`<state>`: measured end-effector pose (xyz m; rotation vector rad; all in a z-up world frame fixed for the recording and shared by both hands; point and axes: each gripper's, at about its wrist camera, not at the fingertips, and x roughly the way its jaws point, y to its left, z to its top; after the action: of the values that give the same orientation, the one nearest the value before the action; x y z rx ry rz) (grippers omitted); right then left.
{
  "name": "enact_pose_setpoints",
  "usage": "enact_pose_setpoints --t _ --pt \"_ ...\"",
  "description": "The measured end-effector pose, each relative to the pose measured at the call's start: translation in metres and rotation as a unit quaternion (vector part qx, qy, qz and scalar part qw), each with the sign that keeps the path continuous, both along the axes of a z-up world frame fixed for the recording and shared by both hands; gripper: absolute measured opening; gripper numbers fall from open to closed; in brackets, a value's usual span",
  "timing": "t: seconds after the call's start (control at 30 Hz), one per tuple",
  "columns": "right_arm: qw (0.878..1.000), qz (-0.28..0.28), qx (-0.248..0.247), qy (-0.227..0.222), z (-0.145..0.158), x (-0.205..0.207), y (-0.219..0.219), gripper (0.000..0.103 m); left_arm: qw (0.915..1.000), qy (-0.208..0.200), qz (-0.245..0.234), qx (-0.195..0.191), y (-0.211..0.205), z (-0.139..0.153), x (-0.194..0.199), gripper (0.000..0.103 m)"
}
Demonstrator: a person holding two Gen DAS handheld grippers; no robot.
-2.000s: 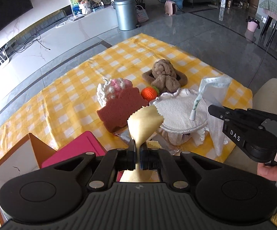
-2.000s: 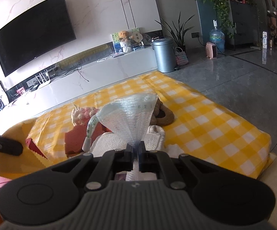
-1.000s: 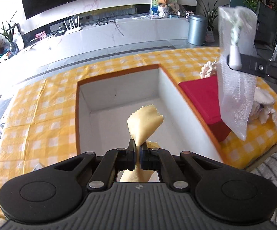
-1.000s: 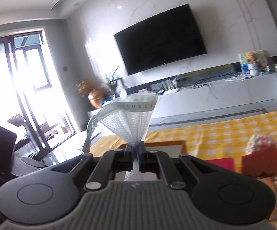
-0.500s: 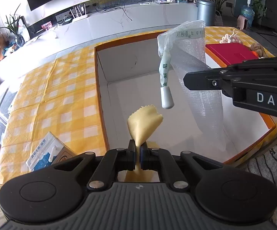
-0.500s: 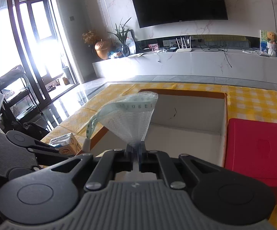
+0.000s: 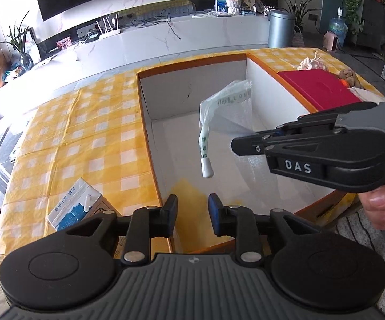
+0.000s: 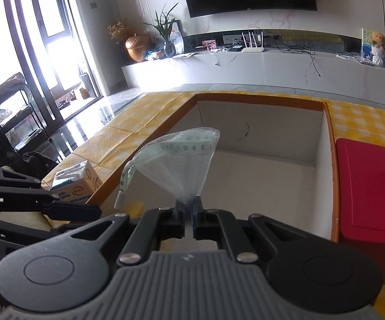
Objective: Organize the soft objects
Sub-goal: 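Carry the yellow cloth with the left gripper while the right gripper carries the mesh bag to the white box, then open both grippers to drop the cloth and mesh bag into the white box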
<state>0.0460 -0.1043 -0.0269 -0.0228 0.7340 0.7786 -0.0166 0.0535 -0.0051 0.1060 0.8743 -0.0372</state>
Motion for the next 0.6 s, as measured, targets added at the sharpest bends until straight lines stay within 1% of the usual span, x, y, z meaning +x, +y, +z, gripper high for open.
enact_pose_setpoints --t 0.03,0.07,0.1,0.17,0.23,0.27,0.3,0.37,0.4,0.5,0.57,0.6 --pt "1.0 -0.001 -0.002 0.0 -0.001 0.0 0.0 0.002 0.9999 -0.005 -0.003 -0.009 0.001 0.003 -0.002 0.042" --pt "1.0 -0.002 -0.005 0.001 -0.001 0.0 0.0 0.002 0.9997 -0.011 -0.006 -0.022 0.005 0.006 -0.004 0.05" --pt "1.0 -0.003 -0.007 0.001 -0.002 0.001 0.0 0.002 0.9992 -0.018 -0.006 -0.035 0.008 0.008 -0.004 0.056" --pt "1.0 -0.007 -0.013 0.0 -0.003 0.003 0.0 0.002 0.9983 -0.033 0.004 -0.048 0.013 0.014 -0.007 0.059" --pt "1.0 -0.01 -0.019 0.004 -0.007 0.004 -0.001 0.002 0.9973 -0.05 0.011 -0.053 0.016 0.019 -0.01 0.062" --pt "1.0 -0.007 -0.022 0.008 -0.009 0.005 0.0 0.003 0.9968 -0.061 0.013 -0.05 0.018 0.021 -0.01 0.067" --pt "1.0 -0.003 -0.023 0.014 -0.011 0.005 0.001 0.003 0.9968 -0.07 0.012 -0.037 0.017 0.022 -0.012 0.07" --pt "0.999 0.003 -0.026 0.024 -0.016 0.005 0.005 0.003 0.9958 -0.09 0.019 -0.008 0.012 0.022 -0.014 0.07" --pt "0.999 0.005 -0.029 0.027 -0.018 0.004 0.007 0.003 0.9945 -0.101 0.028 -0.005 0.011 0.022 -0.014 0.07" --pt "0.999 0.011 -0.038 0.035 -0.024 0.003 0.015 0.003 0.9912 -0.122 0.051 -0.014 0.012 0.023 -0.013 0.071" --pt "0.998 0.009 -0.039 0.04 -0.023 0.004 0.017 0.008 0.9887 -0.133 0.067 -0.017 0.013 0.022 -0.011 0.071" --pt "0.998 0.006 -0.044 0.042 -0.023 0.004 0.018 0.008 0.9877 -0.138 0.072 -0.018 0.014 0.022 -0.011 0.071"
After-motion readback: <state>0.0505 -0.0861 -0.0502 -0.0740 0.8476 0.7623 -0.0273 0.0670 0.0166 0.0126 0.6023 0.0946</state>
